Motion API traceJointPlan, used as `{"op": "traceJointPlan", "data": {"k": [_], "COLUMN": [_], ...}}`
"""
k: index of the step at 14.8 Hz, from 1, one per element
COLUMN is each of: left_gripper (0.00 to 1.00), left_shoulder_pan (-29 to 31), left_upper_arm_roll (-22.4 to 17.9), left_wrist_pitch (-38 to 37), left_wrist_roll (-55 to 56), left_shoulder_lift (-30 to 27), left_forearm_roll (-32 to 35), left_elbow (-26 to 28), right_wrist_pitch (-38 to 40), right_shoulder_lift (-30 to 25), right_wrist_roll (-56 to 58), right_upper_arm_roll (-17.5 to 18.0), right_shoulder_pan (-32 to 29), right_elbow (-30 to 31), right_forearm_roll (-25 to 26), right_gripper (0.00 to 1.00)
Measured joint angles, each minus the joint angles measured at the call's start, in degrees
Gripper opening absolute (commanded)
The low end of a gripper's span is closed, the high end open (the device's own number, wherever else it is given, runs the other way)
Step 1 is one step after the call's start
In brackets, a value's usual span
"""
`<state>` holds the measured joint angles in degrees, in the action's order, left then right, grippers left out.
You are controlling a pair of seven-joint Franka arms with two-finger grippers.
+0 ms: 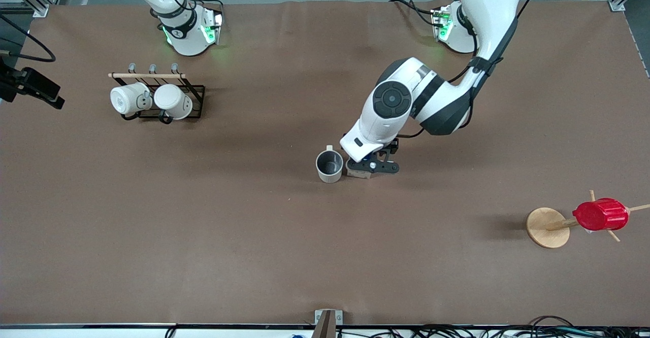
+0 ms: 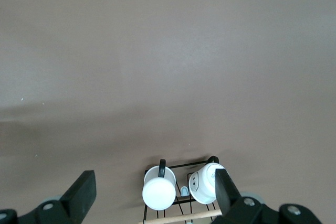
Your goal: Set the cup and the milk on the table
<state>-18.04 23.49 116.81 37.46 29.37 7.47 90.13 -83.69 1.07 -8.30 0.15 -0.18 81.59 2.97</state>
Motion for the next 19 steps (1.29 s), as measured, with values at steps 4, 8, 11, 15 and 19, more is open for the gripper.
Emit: {"op": "traceJointPlan", "data": {"k": [4, 8, 11, 15, 19], "left_gripper": [1.0, 1.0, 1.0, 1.0, 1.0], "left_shoulder_pan": [1.56, 6.17, 8.03, 10.84, 11.89], "left_upper_arm_roll": [0.02, 0.06, 0.07, 0.06, -2.96], "left_wrist_pitch": [-1.53, -3.27, -3.37, -3.48, -3.86], "left_wrist_roll": [0.82, 0.71, 0.59, -3.34, -10.61], "left_shoulder_lift": [-6.15, -11.6, -13.26, -15.25, -20.18], "left_forearm_roll": [0.0, -0.08, -0.25, -1.08, -4.42], "left_elbow": [-0.27, -0.22, -0.15, 1.1, 4.18], "right_wrist_pitch": [-0.03, -0.03, -0.03, -0.08, -0.49], "right_shoulder_lift": [0.0, -0.02, -0.02, -0.02, -0.03], "right_wrist_roll": [1.42, 4.28, 4.83, 6.35, 6.54], "right_upper_arm_roll": [-0.01, -0.12, -0.14, -0.15, -0.17], "right_shoulder_pan": [0.0, -0.05, -0.07, -0.07, -0.07], "right_elbow": [0.0, 0.0, 0.0, 0.0, -0.01], "right_forearm_roll": [0.0, 0.0, 0.0, -0.38, -0.62], "right_gripper": [1.0, 1.0, 1.0, 1.0, 1.0]}}
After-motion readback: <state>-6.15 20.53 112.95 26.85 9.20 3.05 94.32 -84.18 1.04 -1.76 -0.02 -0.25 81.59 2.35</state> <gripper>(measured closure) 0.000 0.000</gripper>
